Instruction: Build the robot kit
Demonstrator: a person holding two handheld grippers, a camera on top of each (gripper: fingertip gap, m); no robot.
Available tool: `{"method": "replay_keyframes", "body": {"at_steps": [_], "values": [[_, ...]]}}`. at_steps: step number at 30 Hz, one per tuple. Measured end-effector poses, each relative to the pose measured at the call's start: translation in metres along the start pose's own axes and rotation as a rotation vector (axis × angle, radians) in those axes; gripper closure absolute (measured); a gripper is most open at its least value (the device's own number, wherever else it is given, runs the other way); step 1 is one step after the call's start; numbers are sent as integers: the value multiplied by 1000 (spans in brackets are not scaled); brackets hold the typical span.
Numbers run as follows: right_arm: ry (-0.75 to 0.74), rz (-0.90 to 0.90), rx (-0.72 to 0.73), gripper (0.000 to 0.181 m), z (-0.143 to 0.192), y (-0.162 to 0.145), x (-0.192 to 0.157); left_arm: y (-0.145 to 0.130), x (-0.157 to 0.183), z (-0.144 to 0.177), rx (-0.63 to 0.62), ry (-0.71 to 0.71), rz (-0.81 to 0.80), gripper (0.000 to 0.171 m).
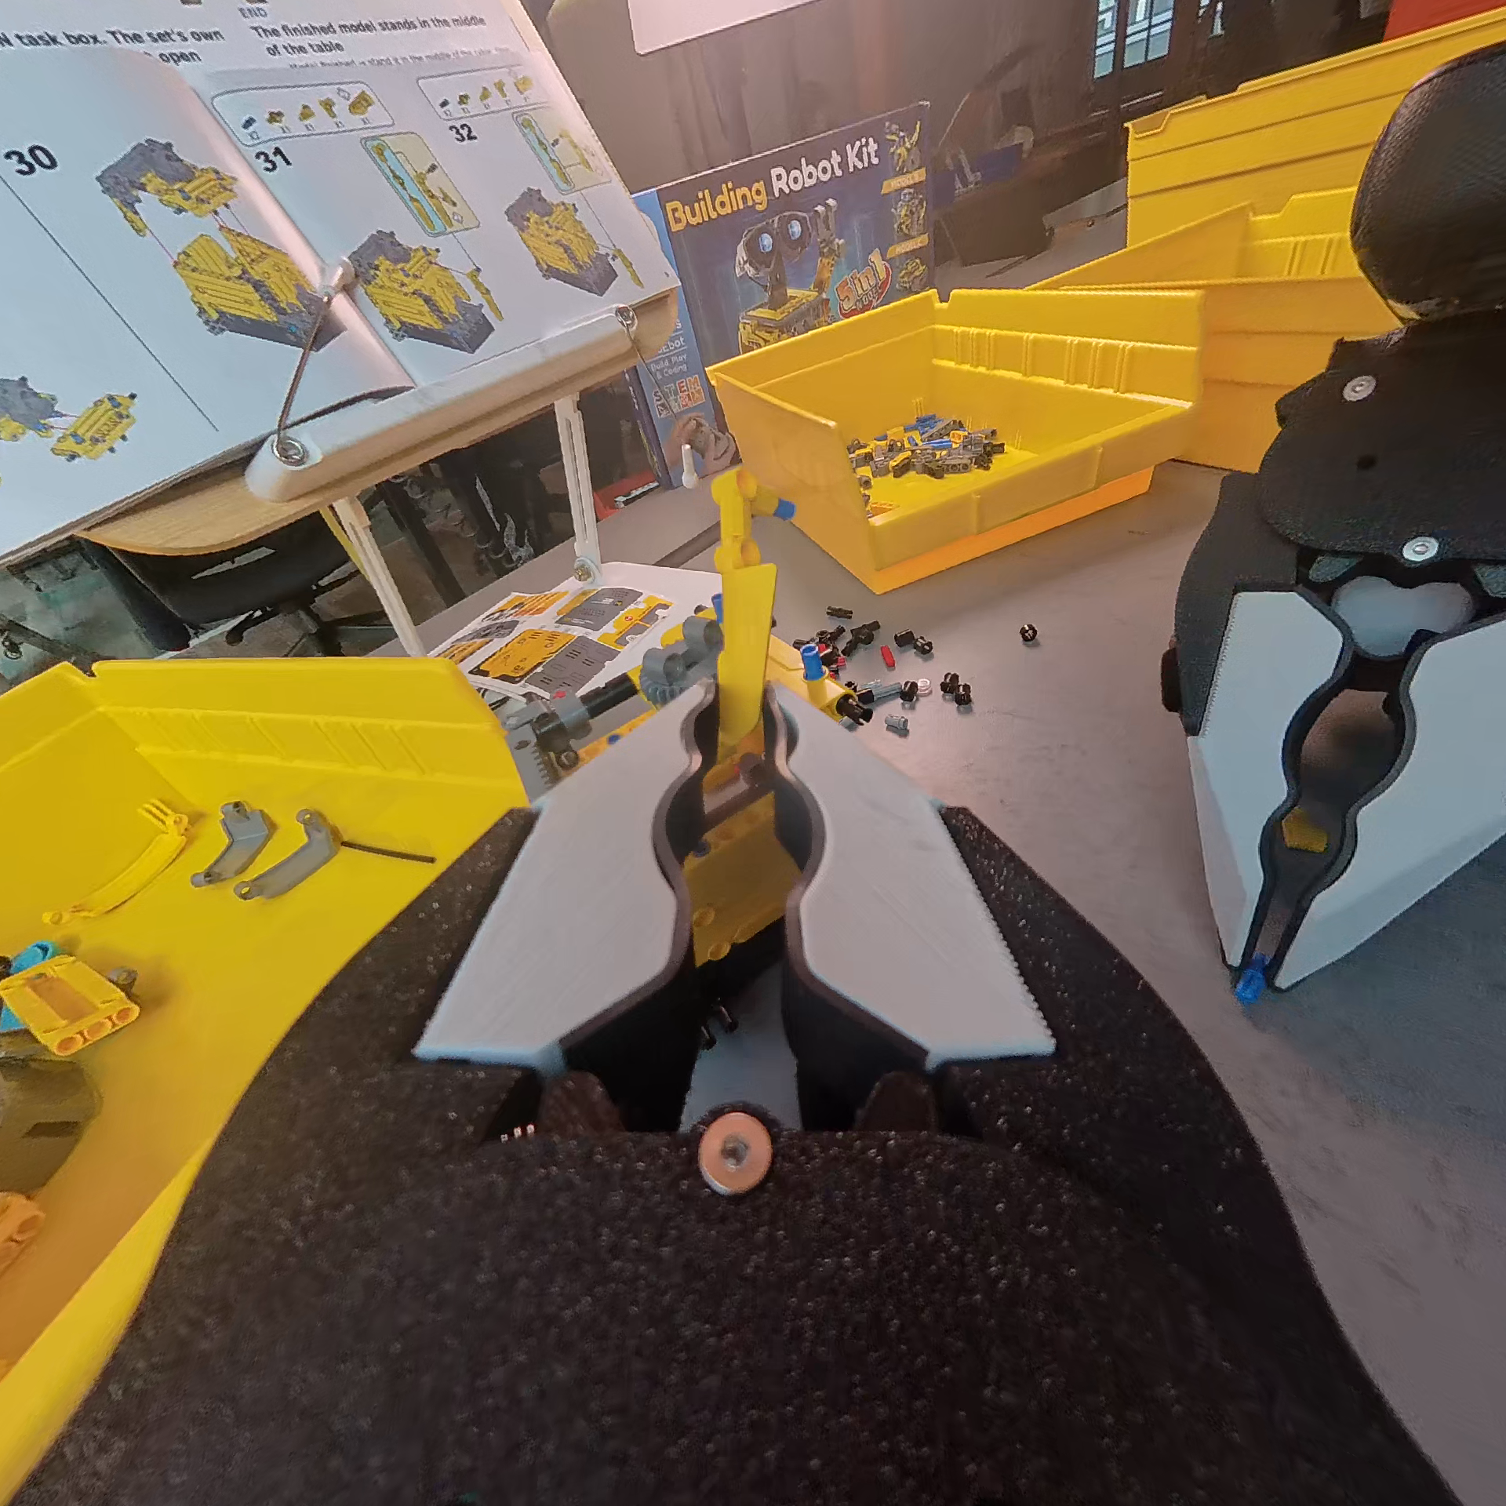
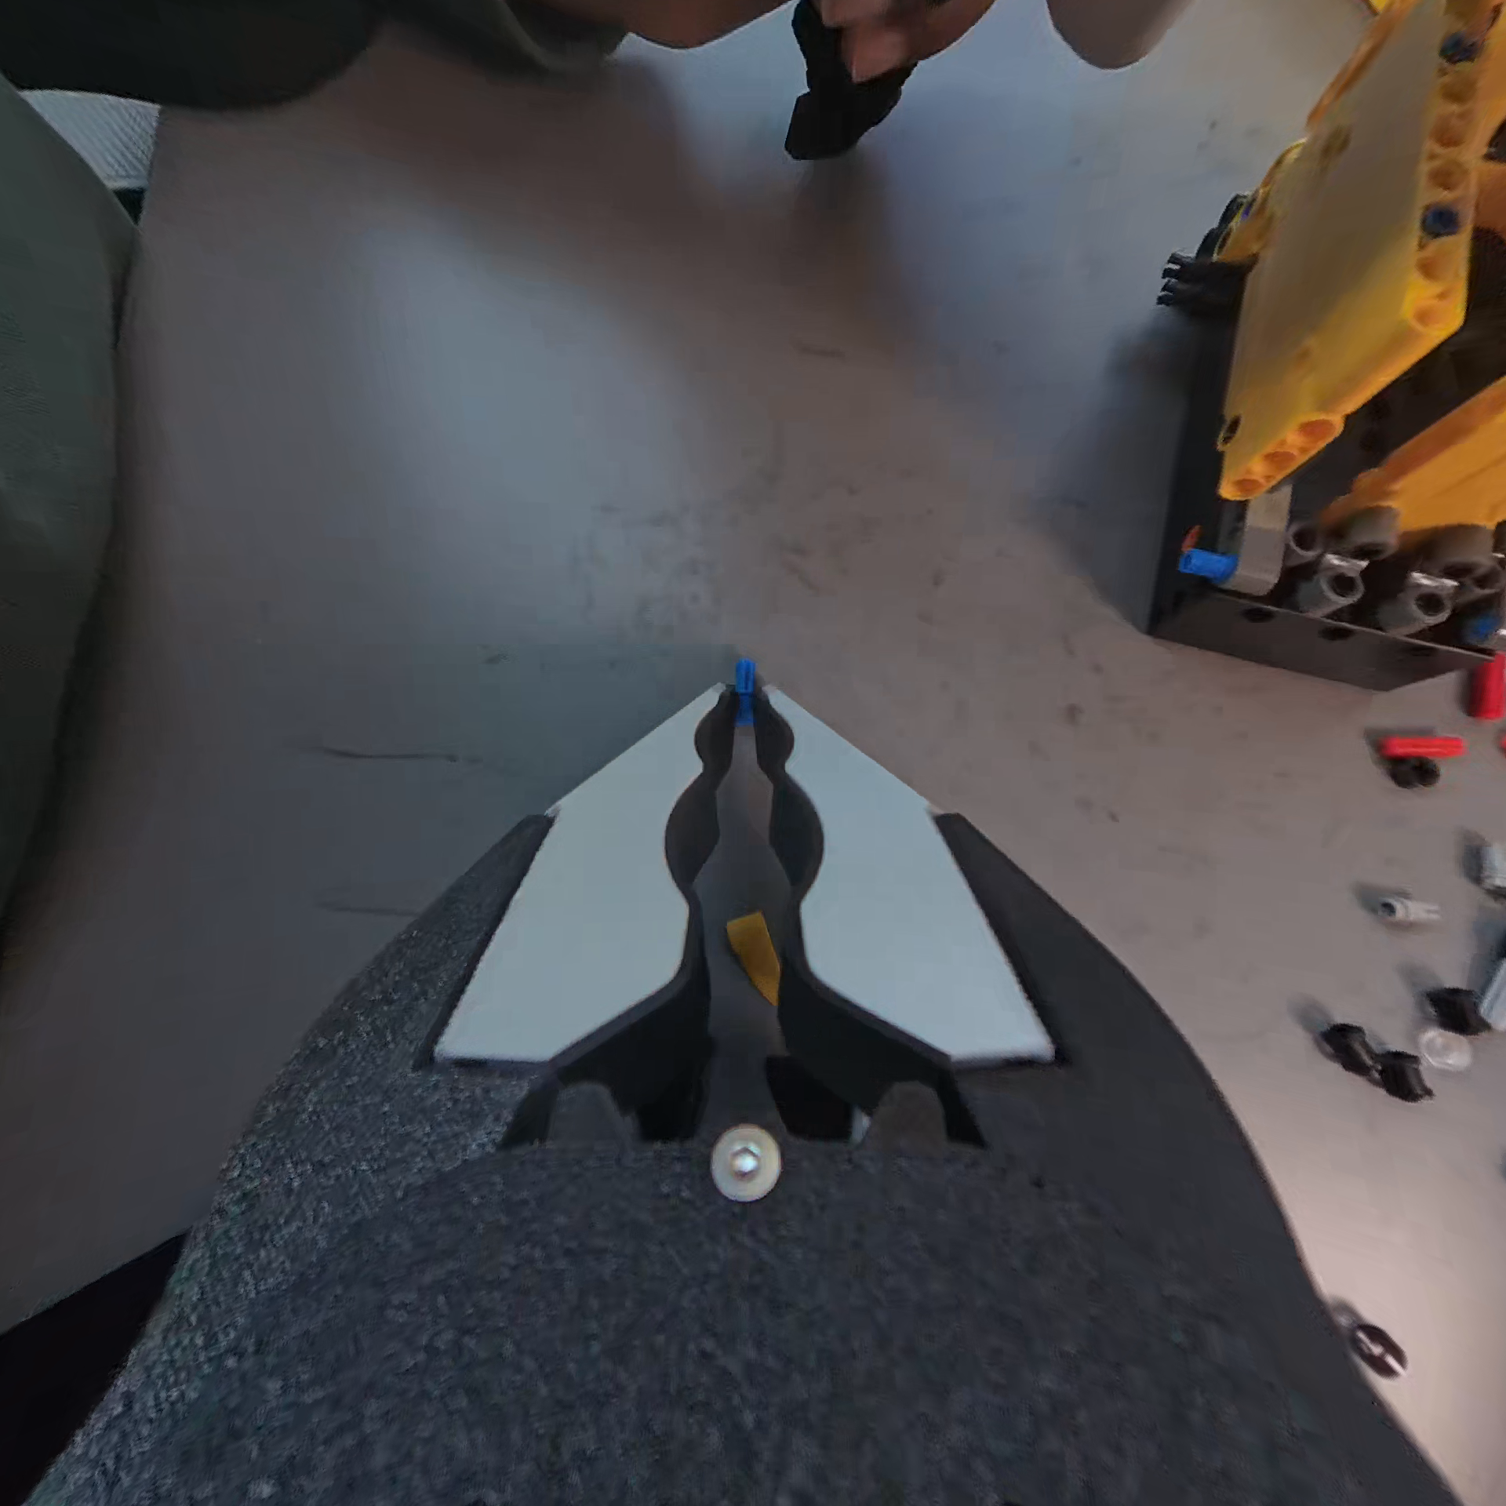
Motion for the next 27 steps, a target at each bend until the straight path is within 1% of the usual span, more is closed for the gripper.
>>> {"method": "replay_keyframes", "body": {"at_steps": [2,3,5,8,9,11,14,16,17,19,22,23,25,27], "values": [[-44,22,26,178,4,2,4,0,3,1,2,-35,21,163],[-50,13,83,178,10,6,6,1,6,1,6,-71,44,163],[-75,-15,243,178,29,18,12,4,16,1,19,-185,130,163],[-120,-86,500,178,65,34,24,5,30,1,29,-368,312,162],[-124,-125,570,178,75,36,28,3,32,0,22,-394,362,162],[-104,-194,653,178,87,36,33,3,35,0,19,-439,429,162],[-98,-248,724,178,94,35,37,2,37,-1,8,-480,496,162],[-86,-257,711,178,93,34,37,-1,39,-2,-24,-494,512,162],[-88,-252,689,178,92,33,37,-4,40,-3,-67,-493,513,162],[-93,-244,621,178,85,30,36,-17,43,-5,-204,-498,475,163],[-117,-237,517,178,73,25,35,-39,56,-2,-449,-551,342,162],[-118,-242,474,178,68,22,35,-45,61,-1,-499,-565,318,162],[-123,-249,378,178,57,14,35,-50,69,1,-553,-589,307,163],[-129,-252,292,178,48,7,35,-49,70,2,-562,-588,305,163]]}}
Point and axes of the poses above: each gripper's, where its closed fingertips meet, z back along the fingers, y out of its top, x = y × z across the jaws, the point moved 6 cm from there along z, back along the fingers, and after that the axes turned 6 degrees about -z, right-handed, at the moved point
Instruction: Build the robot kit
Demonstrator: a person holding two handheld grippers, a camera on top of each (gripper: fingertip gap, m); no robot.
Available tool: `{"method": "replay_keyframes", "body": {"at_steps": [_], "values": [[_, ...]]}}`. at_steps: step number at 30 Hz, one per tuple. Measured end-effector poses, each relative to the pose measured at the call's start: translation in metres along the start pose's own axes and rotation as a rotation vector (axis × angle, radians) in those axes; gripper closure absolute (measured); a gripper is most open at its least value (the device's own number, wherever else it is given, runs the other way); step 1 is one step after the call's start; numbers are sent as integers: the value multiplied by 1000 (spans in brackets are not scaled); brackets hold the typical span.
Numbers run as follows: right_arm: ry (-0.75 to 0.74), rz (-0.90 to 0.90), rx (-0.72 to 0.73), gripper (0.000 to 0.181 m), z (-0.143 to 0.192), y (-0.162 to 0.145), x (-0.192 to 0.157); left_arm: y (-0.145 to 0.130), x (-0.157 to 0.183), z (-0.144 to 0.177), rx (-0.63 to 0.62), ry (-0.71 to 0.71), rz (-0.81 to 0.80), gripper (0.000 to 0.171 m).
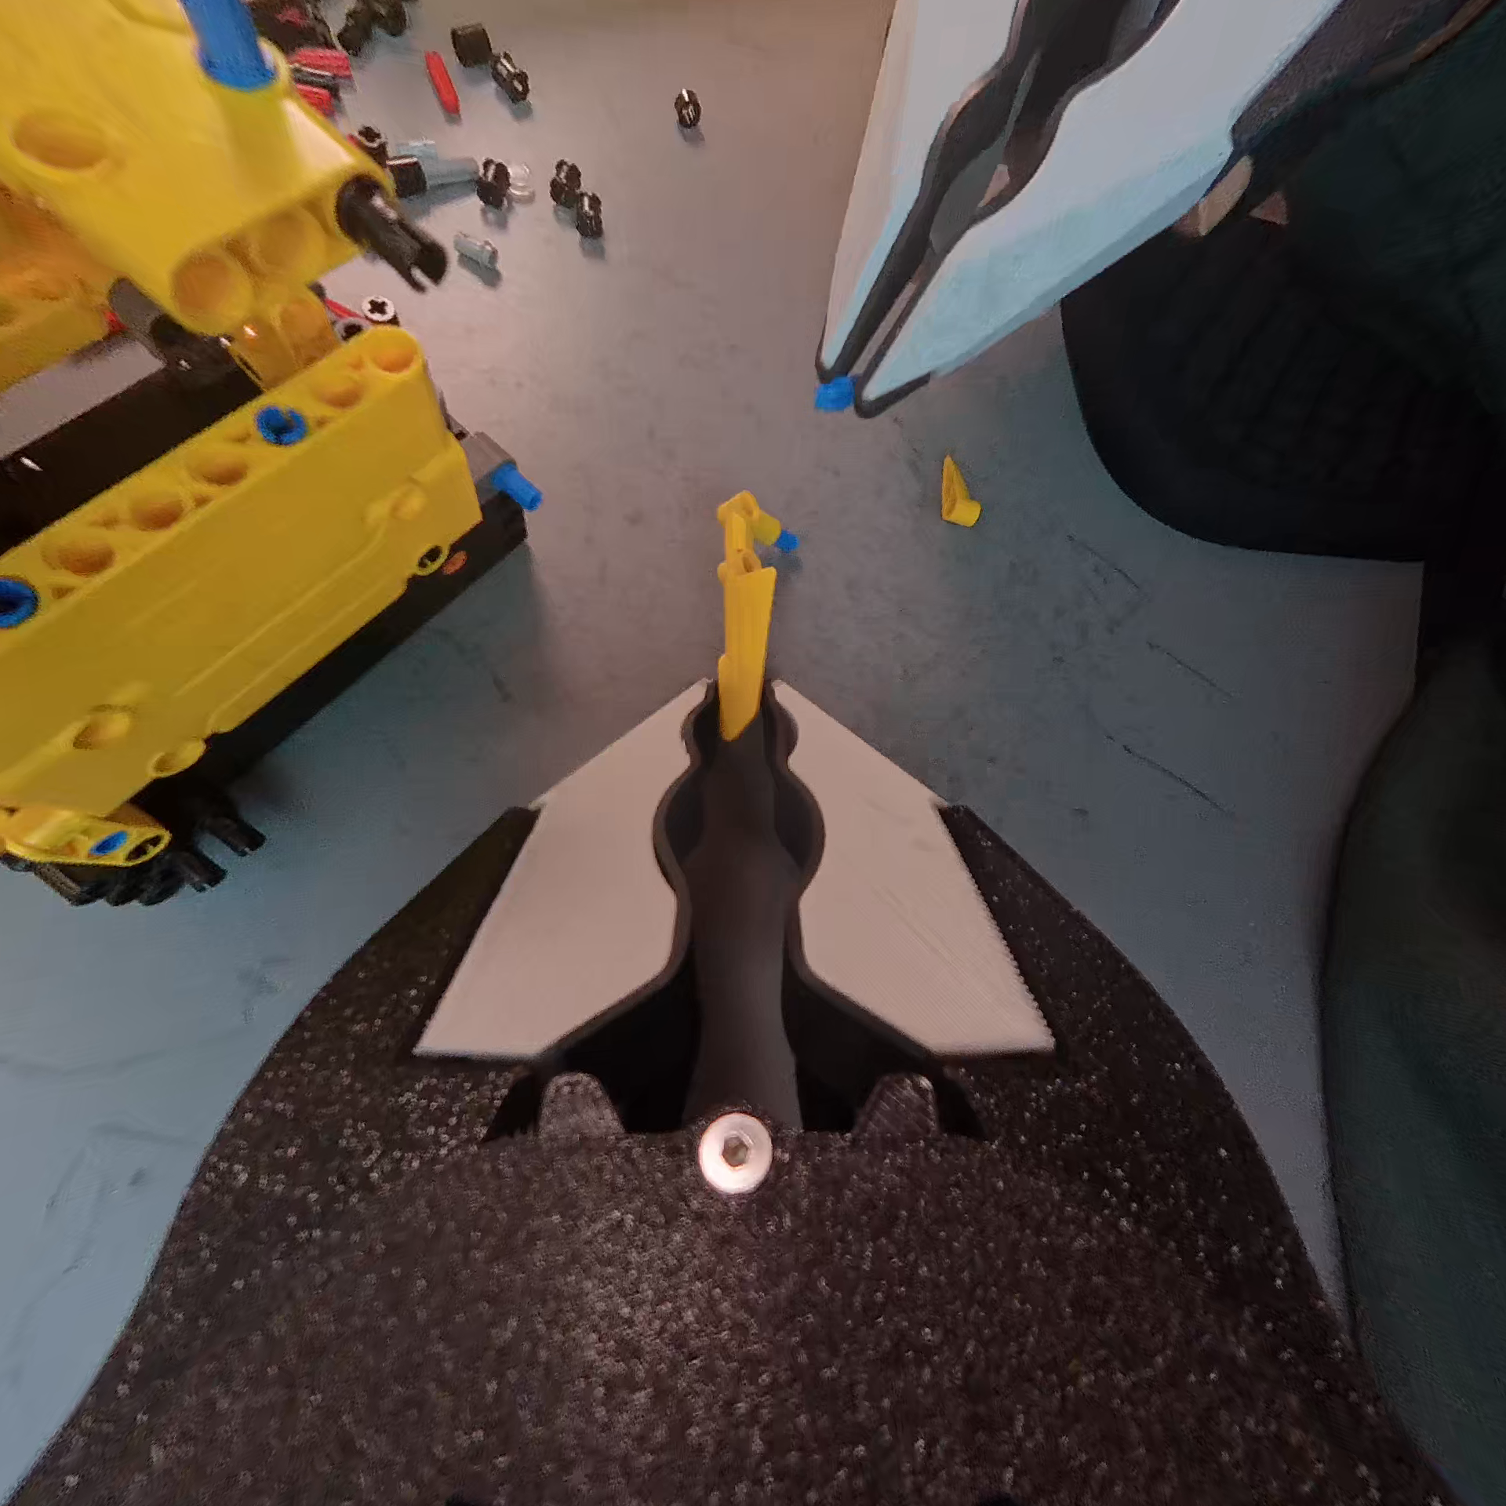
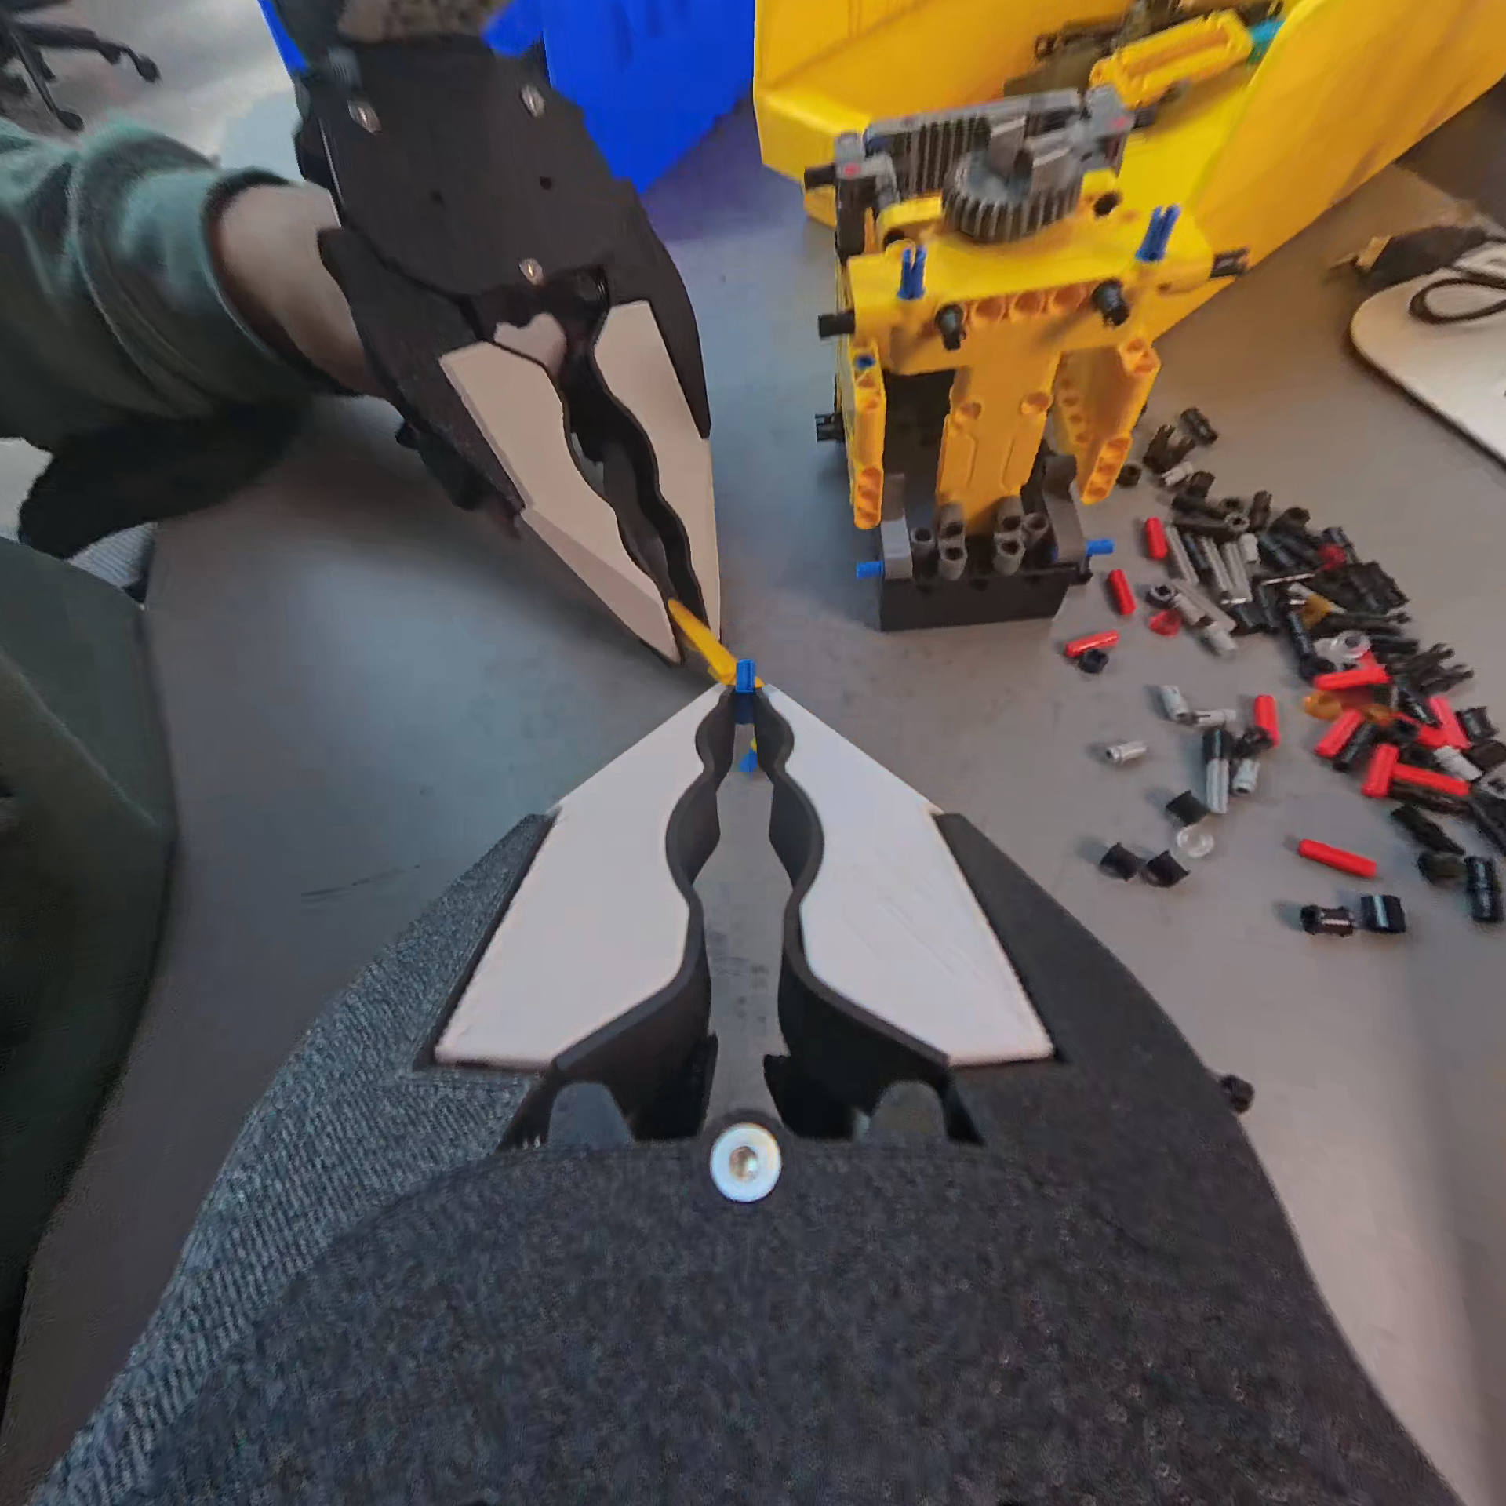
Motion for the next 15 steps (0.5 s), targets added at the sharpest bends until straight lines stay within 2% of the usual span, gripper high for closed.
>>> {"method": "replay_keyframes", "body": {"at_steps": [4,15], "values": [[-2,13,-73,178,-7,-9,-1,-1,3,0,-10,-18,1,160],[-3,19,-110,178,-11,-15,-2,1,3,5,40,-89,41,154]]}}
Point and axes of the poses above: each gripper's, where its closed fingertips meet, z back along the fingers, y out of its top, x = y × z across the jaws, the point moved 6 cm from there along z, back along the fingers, and after that the axes turned 6 degrees about -z, right-handed, at the moved point
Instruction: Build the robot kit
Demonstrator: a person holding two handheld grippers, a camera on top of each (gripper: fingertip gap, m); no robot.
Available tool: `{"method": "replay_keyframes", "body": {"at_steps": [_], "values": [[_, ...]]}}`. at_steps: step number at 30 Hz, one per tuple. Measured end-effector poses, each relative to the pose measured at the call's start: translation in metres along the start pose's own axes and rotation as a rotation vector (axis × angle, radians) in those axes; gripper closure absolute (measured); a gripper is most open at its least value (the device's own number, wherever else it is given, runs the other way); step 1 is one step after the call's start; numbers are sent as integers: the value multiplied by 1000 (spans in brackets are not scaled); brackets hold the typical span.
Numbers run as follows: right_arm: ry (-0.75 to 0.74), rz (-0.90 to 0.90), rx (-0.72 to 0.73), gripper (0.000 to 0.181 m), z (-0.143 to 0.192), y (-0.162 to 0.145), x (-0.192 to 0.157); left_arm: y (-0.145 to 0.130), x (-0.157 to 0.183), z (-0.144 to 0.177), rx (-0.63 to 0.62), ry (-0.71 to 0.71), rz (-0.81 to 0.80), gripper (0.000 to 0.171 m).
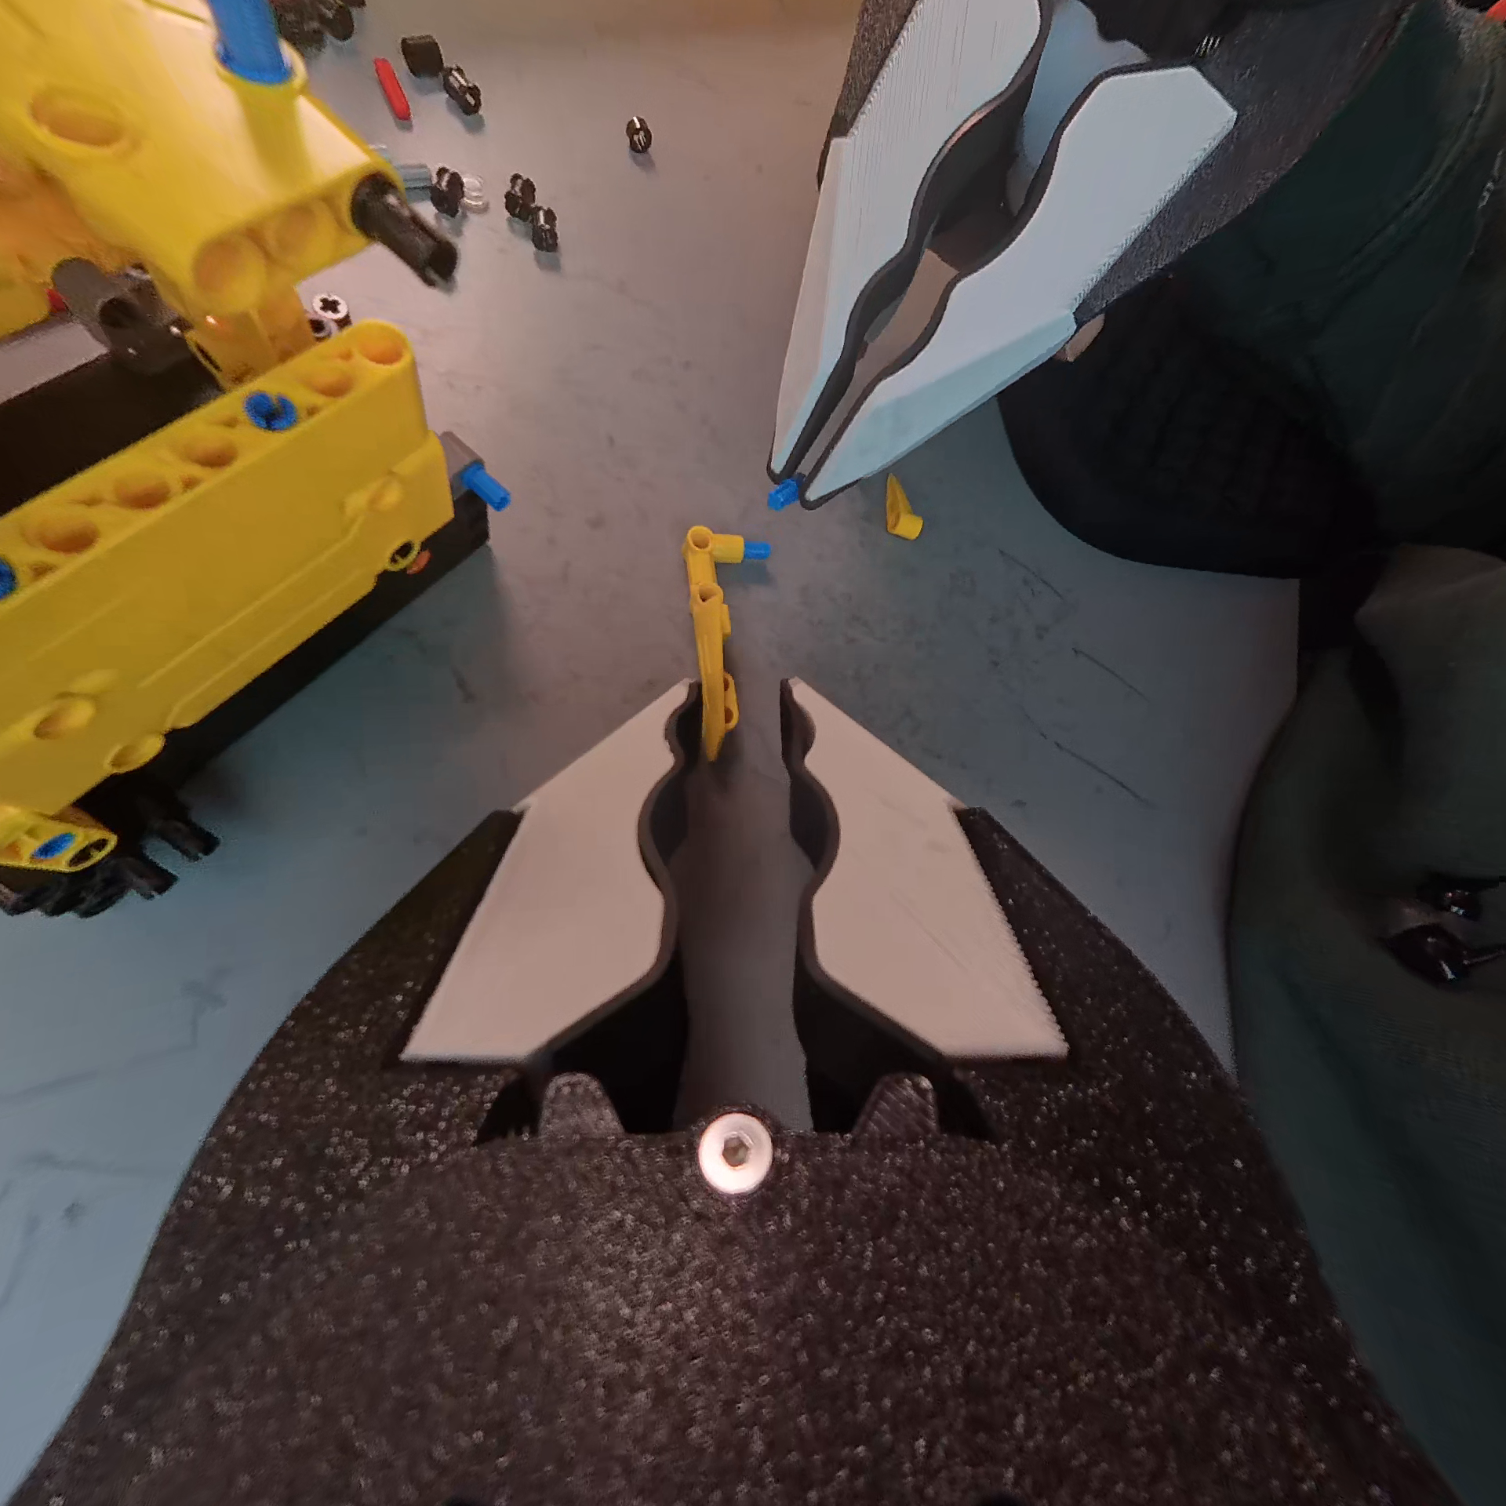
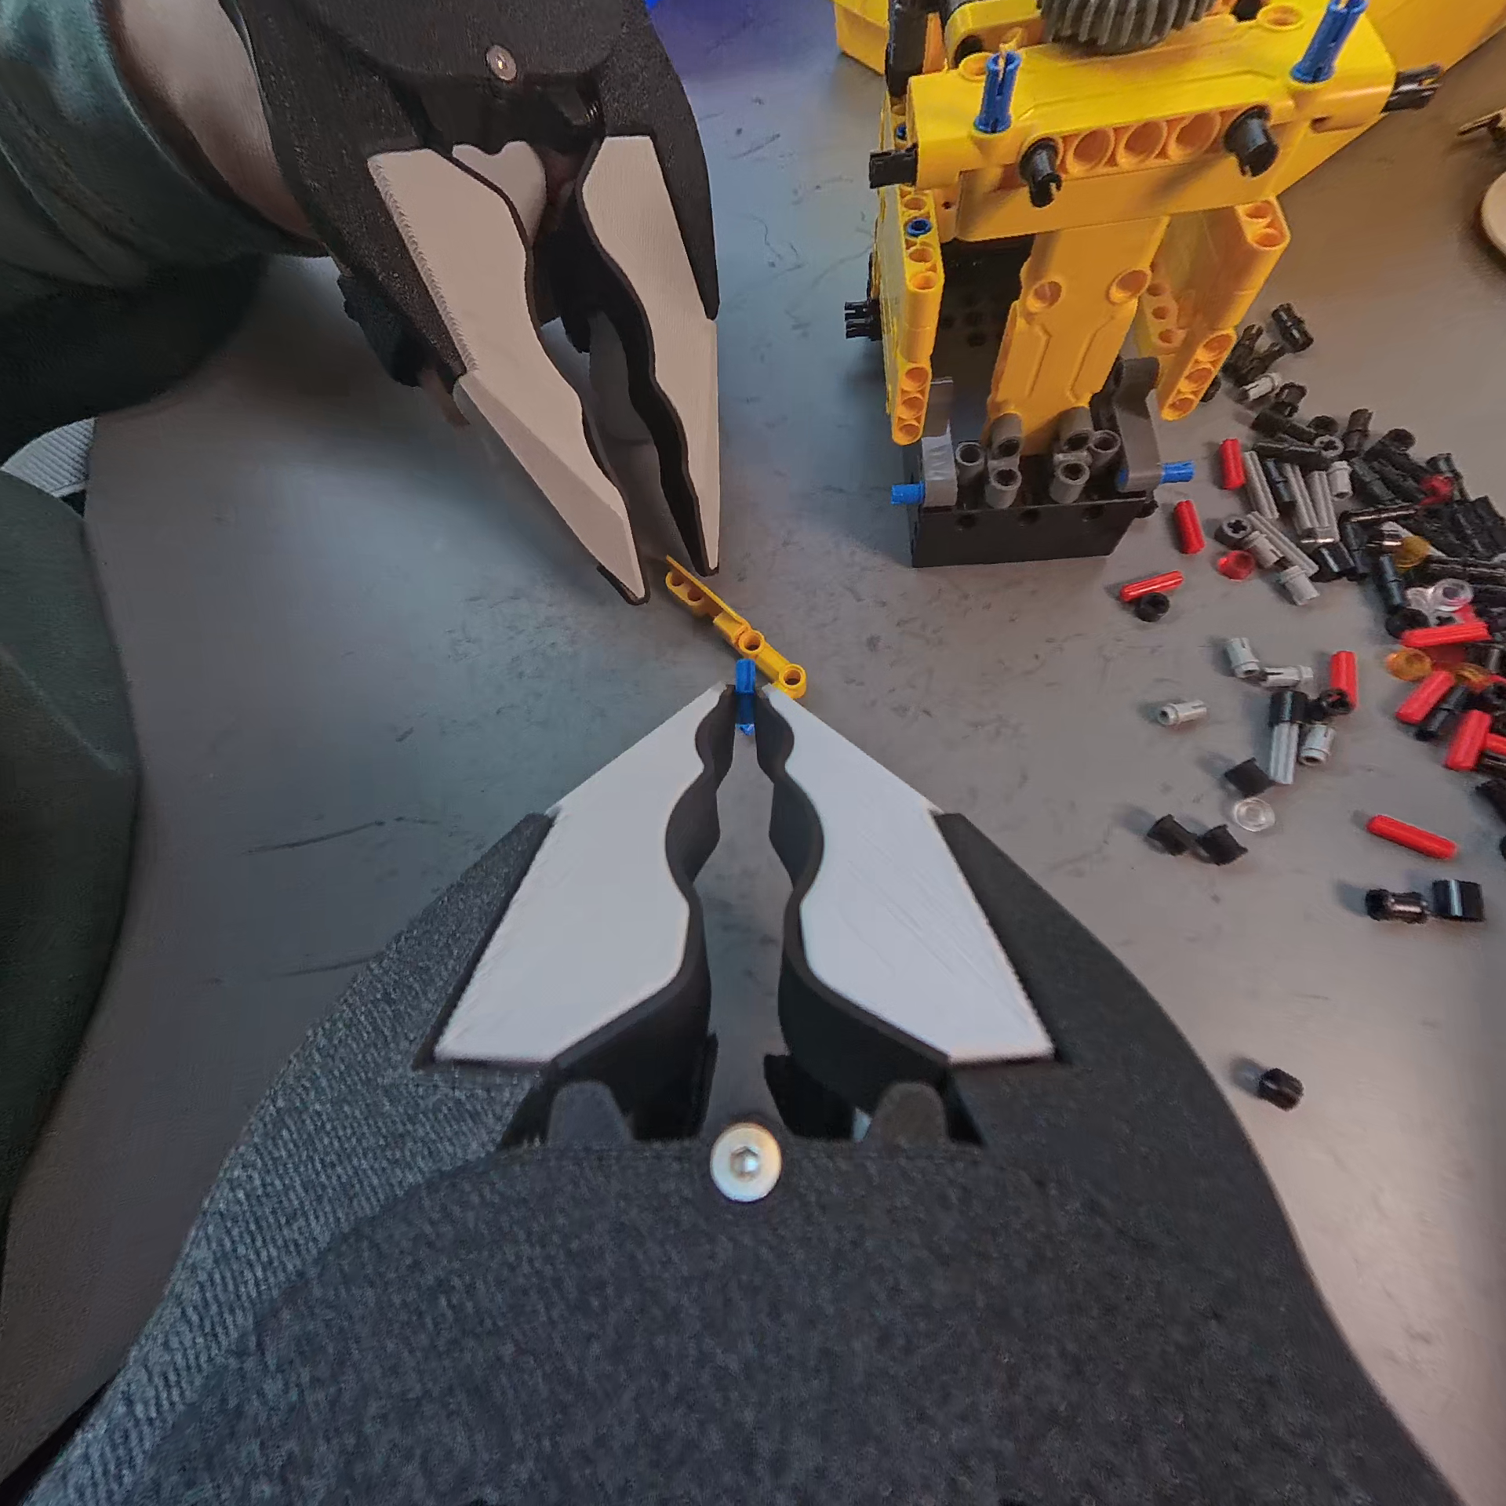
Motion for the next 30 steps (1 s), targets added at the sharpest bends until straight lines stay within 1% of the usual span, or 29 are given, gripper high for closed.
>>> {"method": "replay_keyframes", "body": {"at_steps": [3,6,9,16,18,21,23,25,28,30], "values": [[-1,1,-7,178,-1,-1,0,-1,-1,-2,-8,-2,-3,156],[6,6,-15,178,-3,-2,-1,-3,2,-6,-33,18,-46,158],[1,15,-37,178,-5,-5,-2,-1,9,-8,-36,-9,-65,156],[-1,29,-53,178,-7,-6,-3,0,30,-10,-8,-199,-75,149],[-2,33,-48,178,-7,-6,-4,2,30,-9,13,-210,-74,149],[7,42,-20,178,-4,-2,-6,8,23,-3,77,-174,-55,150],[24,68,14,178,-2,2,-9,12,17,2,122,-138,-43,151],[48,118,53,178,0,6,-16,15,14,6,163,-132,-30,153],[91,210,114,178,2,13,-29,20,16,10,227,-203,17,156],[106,242,145,178,4,16,-36,21,21,11,243,-263,33,157]]}}
Point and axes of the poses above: each gripper's, where its closed fingertips meet, z back along the fingers, y out of its top, x = y × z across the jaws, the point moved 6 cm from there along z, back along the fingers, and after that the axes turned 6 degrees about -z, right-handed, at the moved point
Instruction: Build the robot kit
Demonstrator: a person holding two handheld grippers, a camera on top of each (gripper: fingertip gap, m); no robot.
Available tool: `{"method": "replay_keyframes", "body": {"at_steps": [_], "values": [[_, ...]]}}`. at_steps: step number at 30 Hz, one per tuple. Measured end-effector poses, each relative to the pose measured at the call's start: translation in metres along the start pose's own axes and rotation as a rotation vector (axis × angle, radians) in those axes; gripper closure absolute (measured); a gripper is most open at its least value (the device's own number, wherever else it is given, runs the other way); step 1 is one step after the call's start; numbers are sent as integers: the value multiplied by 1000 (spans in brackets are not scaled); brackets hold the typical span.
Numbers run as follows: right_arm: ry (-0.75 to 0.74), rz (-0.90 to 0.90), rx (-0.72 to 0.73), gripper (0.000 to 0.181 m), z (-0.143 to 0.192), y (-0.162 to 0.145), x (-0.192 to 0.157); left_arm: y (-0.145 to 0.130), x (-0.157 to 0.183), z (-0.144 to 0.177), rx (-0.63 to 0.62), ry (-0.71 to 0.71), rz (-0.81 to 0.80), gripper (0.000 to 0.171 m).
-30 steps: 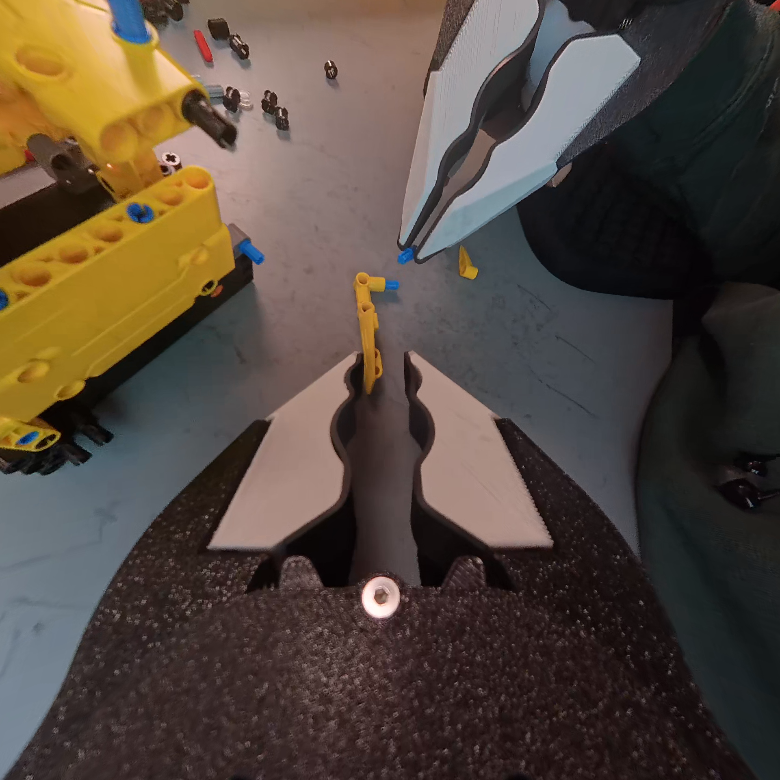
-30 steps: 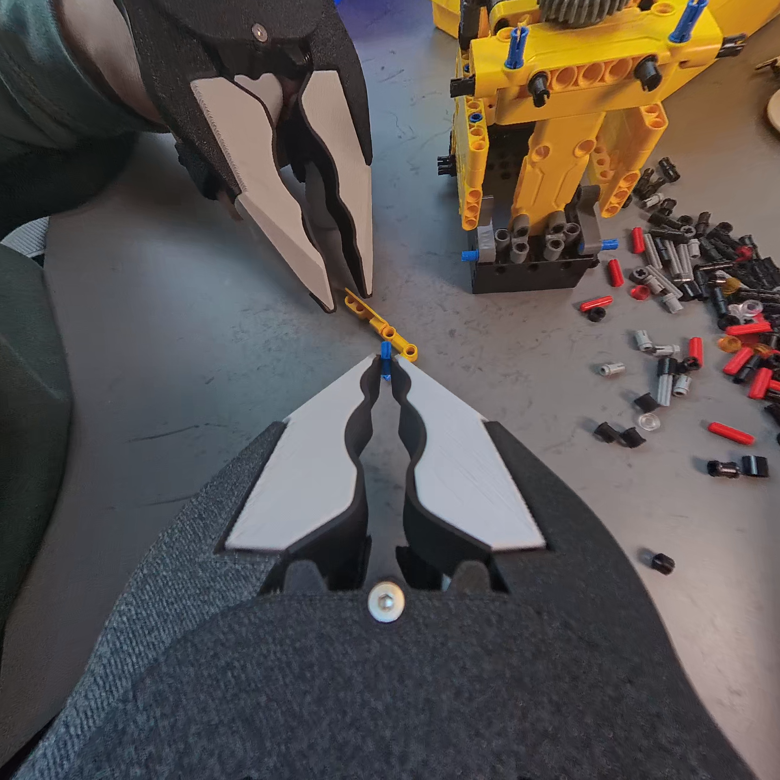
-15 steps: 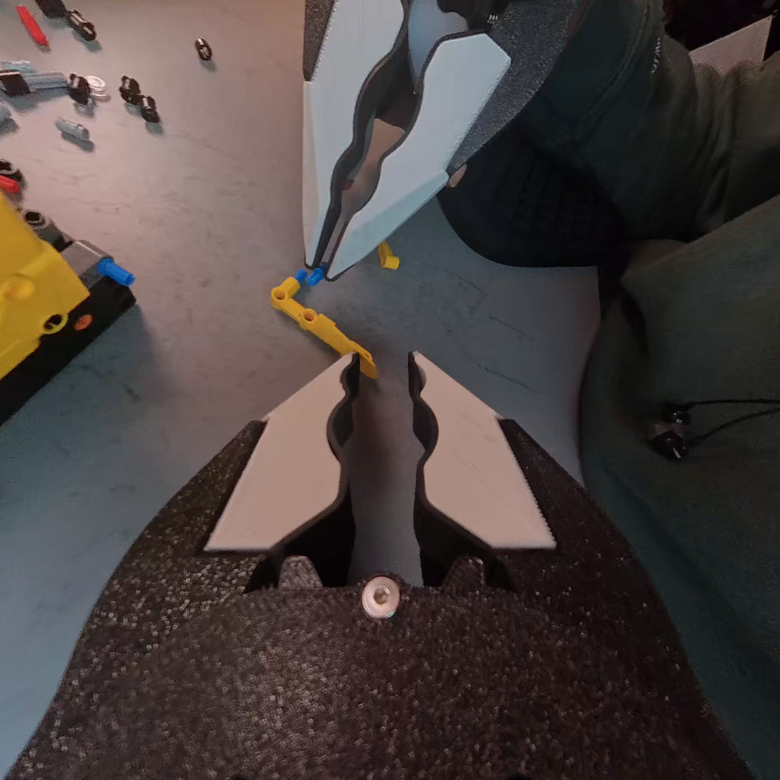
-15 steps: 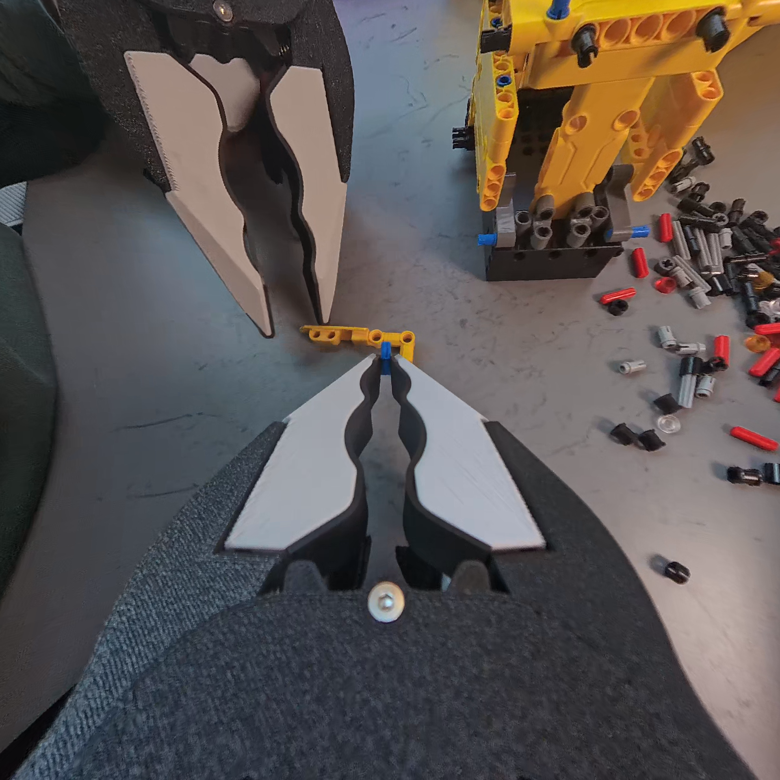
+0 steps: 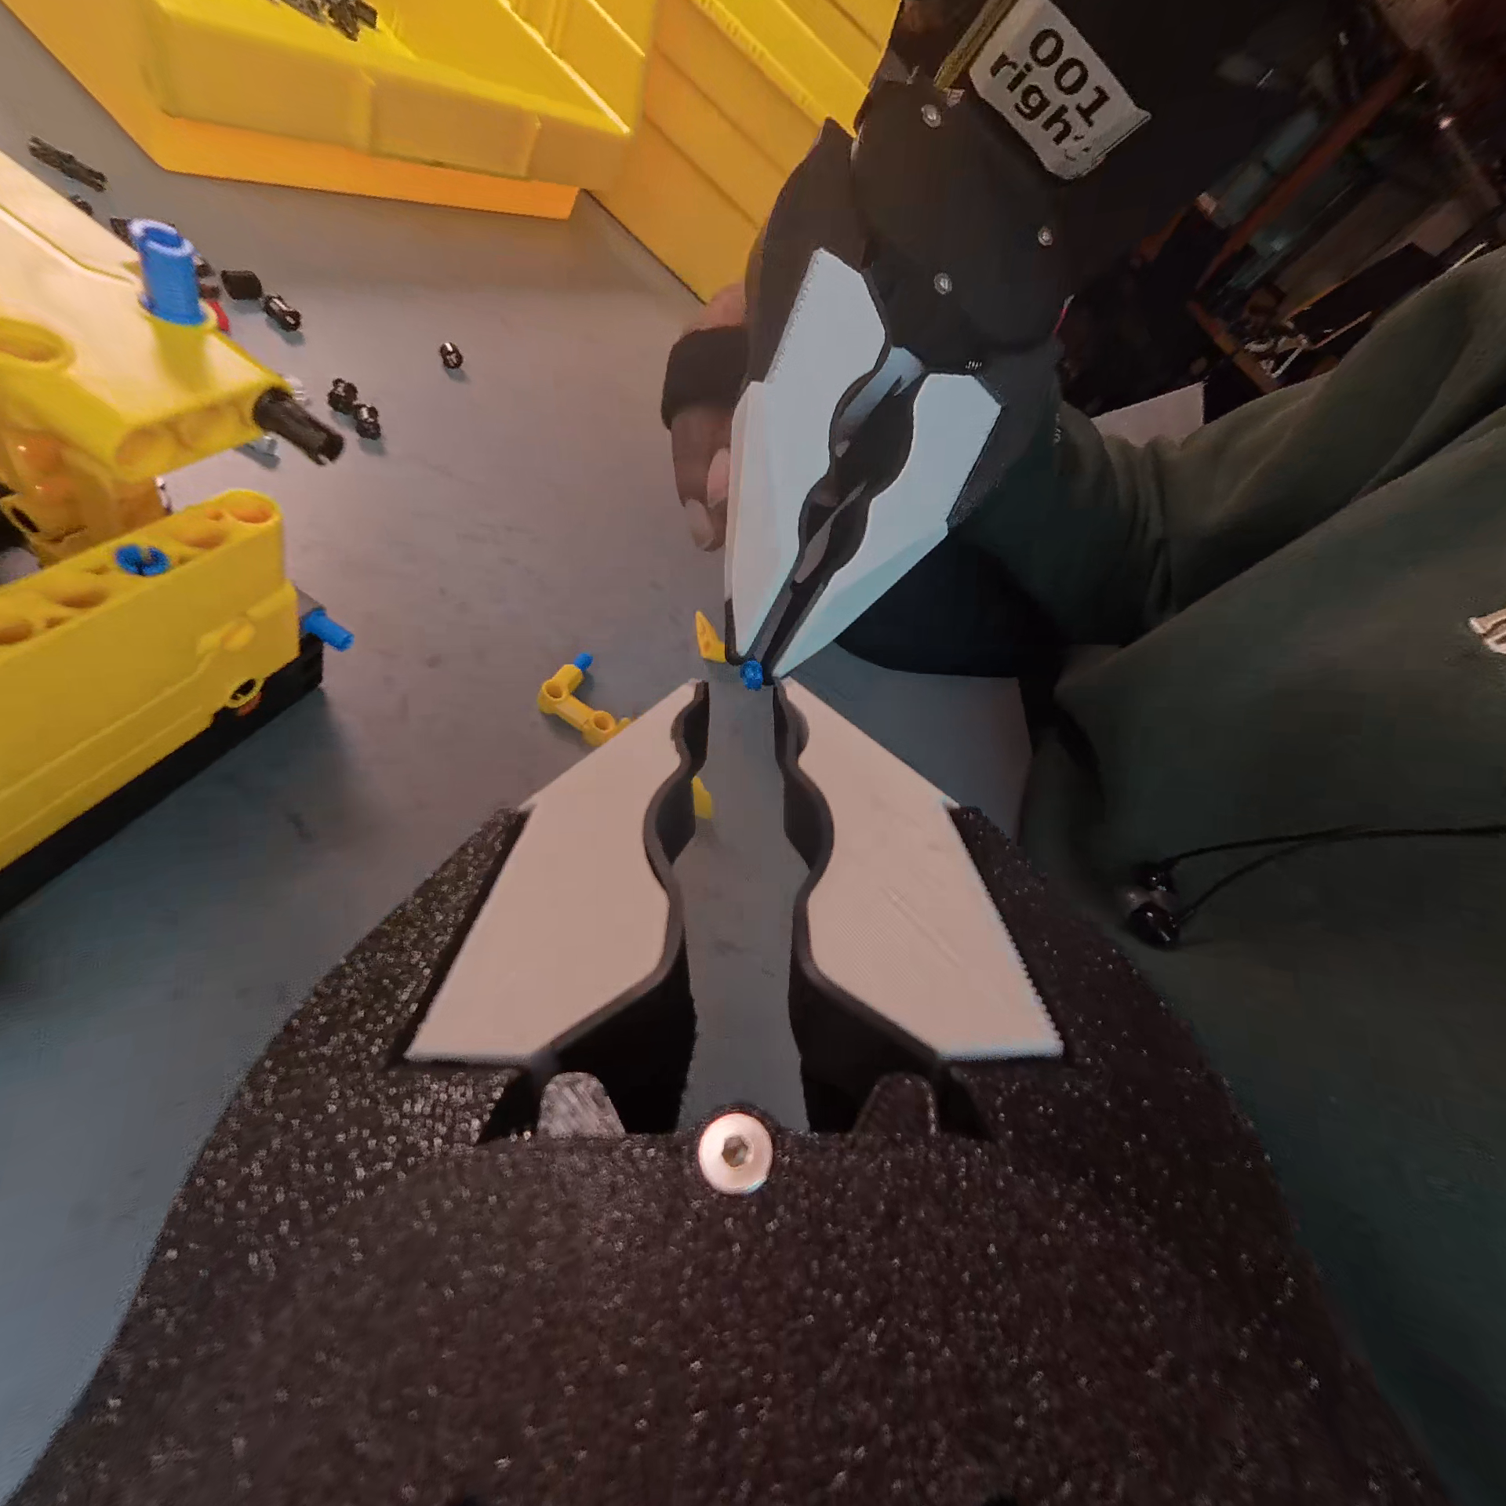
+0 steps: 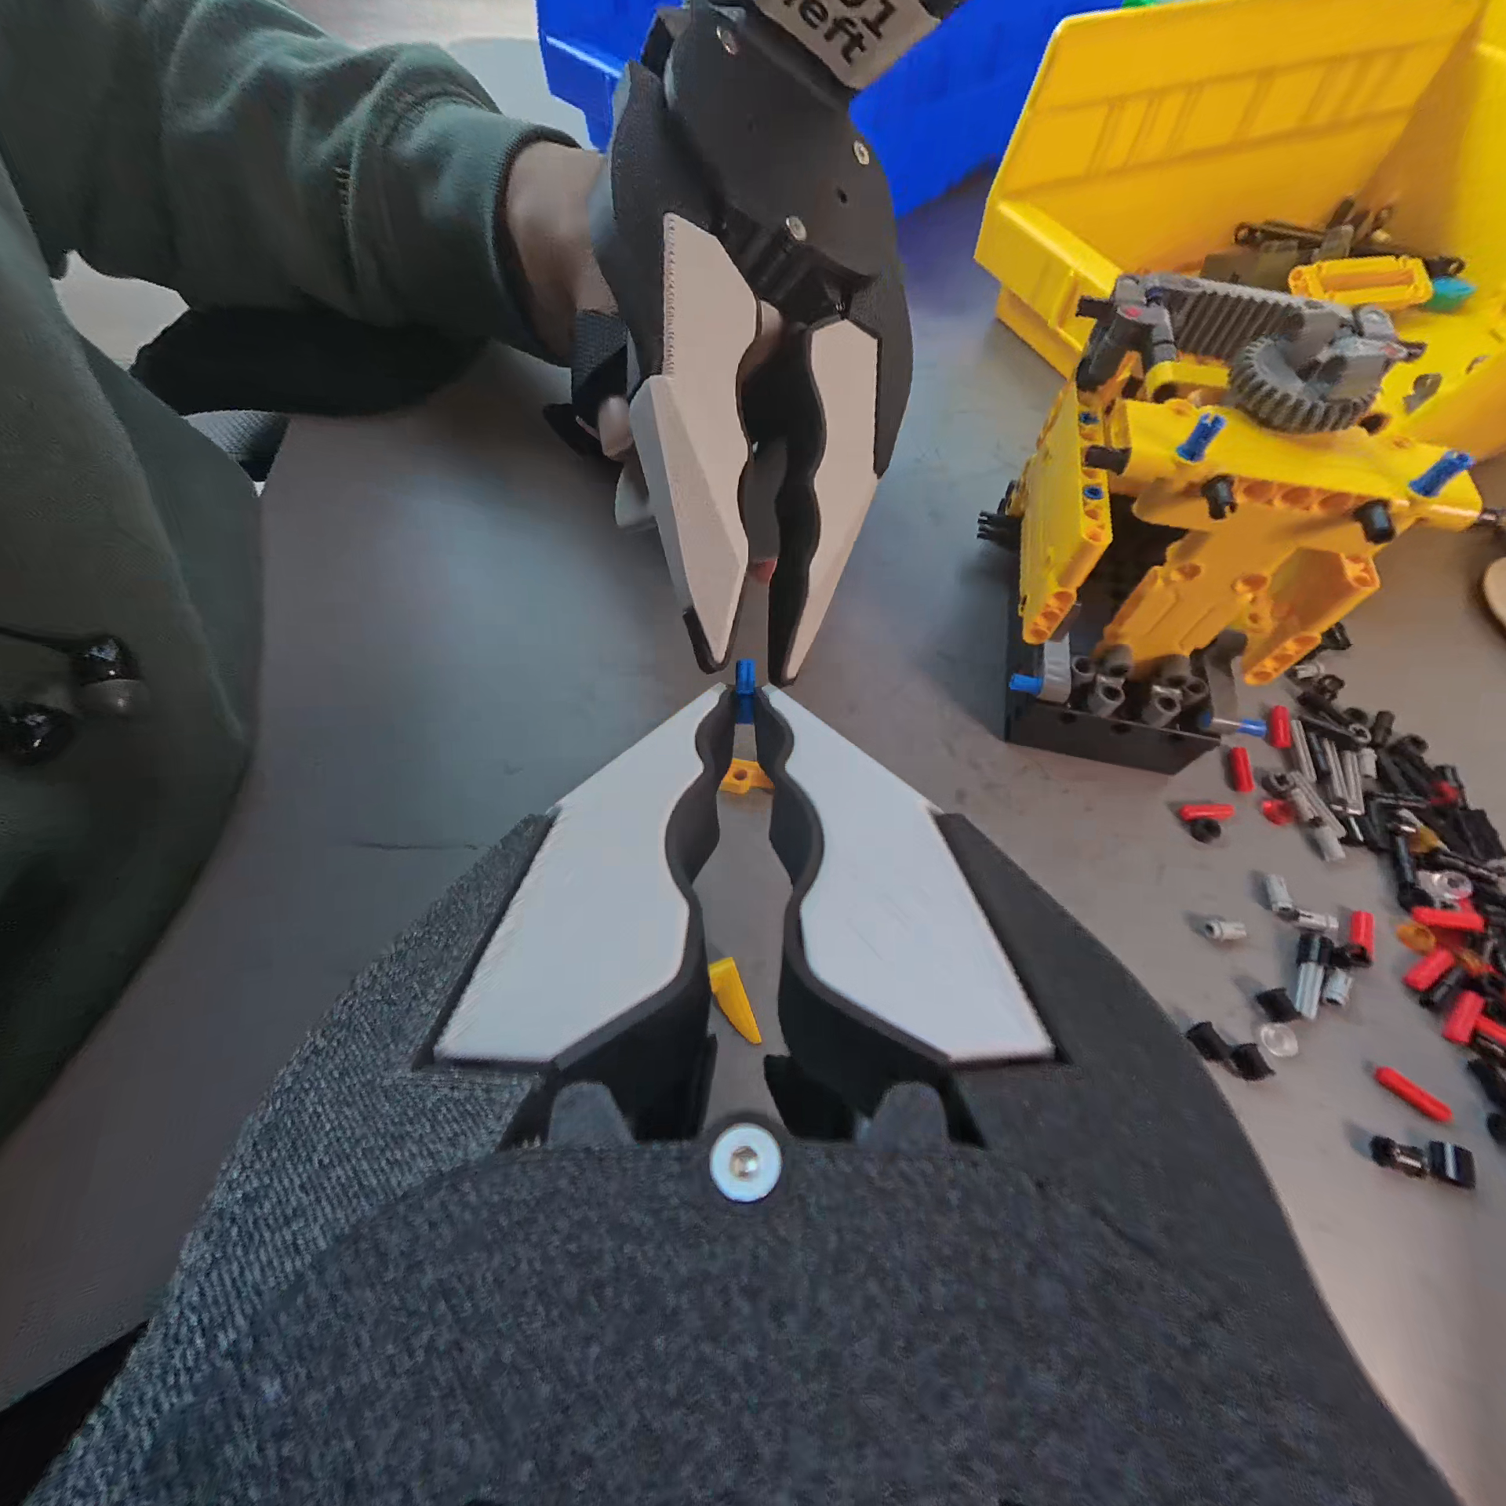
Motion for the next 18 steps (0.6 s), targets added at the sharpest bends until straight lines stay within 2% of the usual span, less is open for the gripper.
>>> {"method": "replay_keyframes", "body": {"at_steps": [11,13,18], "values": [[24,38,41,178,2,4,-6,0,10,-2,2,-73,-16,165],[24,33,52,178,3,6,-5,1,11,-1,9,-83,-15,171],[33,32,74,178,5,8,-7,3,11,1,34,-93,-9,171]]}}
Point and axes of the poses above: each gripper's, where its closed fingertips meet, z back along the fingers, y out of its top, x = y × z across the jaws, the point moved 6 cm from there along z, back along the fingers, and after that the axes turned 6 degrees about -z, right-handed, at the moved point
